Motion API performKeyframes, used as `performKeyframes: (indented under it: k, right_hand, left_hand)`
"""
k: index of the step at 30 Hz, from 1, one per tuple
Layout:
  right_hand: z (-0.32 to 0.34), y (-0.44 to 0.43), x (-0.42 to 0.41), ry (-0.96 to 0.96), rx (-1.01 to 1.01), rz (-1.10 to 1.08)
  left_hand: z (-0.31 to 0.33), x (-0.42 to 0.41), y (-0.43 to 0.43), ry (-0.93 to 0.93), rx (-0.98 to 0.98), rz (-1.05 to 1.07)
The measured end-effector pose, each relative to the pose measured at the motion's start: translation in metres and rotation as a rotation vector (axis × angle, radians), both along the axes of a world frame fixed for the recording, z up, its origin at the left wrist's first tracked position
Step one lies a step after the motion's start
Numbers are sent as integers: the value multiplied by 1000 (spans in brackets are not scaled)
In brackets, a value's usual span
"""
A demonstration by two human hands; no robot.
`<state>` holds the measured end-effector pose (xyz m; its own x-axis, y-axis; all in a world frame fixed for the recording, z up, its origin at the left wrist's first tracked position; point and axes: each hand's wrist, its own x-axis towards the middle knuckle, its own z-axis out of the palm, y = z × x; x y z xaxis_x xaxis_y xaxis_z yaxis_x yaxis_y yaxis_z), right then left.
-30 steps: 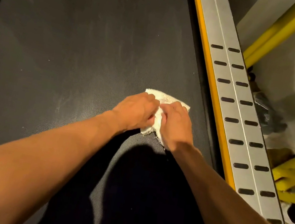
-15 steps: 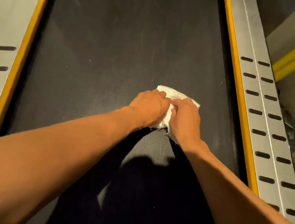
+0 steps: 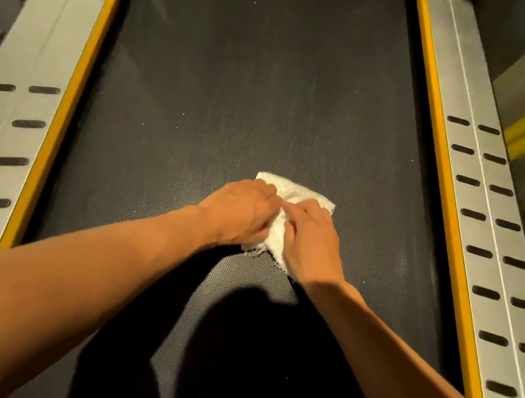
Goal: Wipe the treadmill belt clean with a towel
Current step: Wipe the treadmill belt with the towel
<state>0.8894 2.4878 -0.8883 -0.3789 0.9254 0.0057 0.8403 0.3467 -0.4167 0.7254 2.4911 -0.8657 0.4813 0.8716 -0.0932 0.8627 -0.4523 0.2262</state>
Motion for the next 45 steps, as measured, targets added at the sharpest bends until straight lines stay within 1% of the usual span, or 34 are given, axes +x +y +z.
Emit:
performKeyframes:
  k: [2, 4, 6, 8, 10, 12, 14, 17, 20, 23, 28, 30, 33, 35, 38, 40, 42, 45]
  right_hand:
    - [2, 4, -3, 6, -16, 30]
    - [3, 17, -12, 23, -26, 31]
    - [5, 23, -23, 40, -22, 12]
    - [3, 16, -30, 14, -17, 11]
    - [-2, 2, -30, -11, -25, 52]
    - [-3, -4, -32, -6, -54, 67]
    - [-2, 5, -41, 21, -54, 54]
    - [1, 17, -61, -17, 20, 86]
    - [-2, 9, -71, -23, 32, 100]
    - [-7, -6, -72, -4, -13, 143]
    - [-1, 8, -101, -37, 47, 171]
    - [1, 3, -107, -30, 30, 181]
    - [-5, -15, -103, -34, 46, 267]
    - [-6, -17, -104, -40, 38, 272]
    - [1, -4, -121, 5, -58, 247]
    - [5, 2, -129, -34, -53, 298]
    - [5, -3, -128, -38, -42, 293]
    - [-1, -26, -118, -64, -9, 315]
  left_hand:
    - [-7, -9, -5, -4, -15, 17]
    - [-10, -14, 1, 2, 31, 88]
    - [-12, -18, 6, 19, 179, 121]
    - [-14, -25, 4, 29, 297, 62]
    - [-19, -31, -9, 30, 294, -31]
    - [-24, -39, -20, 24, 281, -50]
    - [-26, -48, -17, 31, 289, -2]
    - [-23, -57, -5, 54, 296, 115]
    - [-24, -66, -16, 52, 299, 98]
    - [-26, -79, -37, 34, 256, 71]
    - [-21, -95, -30, 15, 234, 217]
    - [-22, -101, -35, 16, 247, 208]
    - [-26, -110, -54, 6, 237, 141]
    - [-26, -115, -60, 9, 241, 133]
    - [-19, -120, -49, 14, 243, 216]
    - [-15, -123, -44, 49, 244, 263]
    - [-15, -123, -49, 66, 256, 238]
    - [-19, -120, -66, 40, 227, 174]
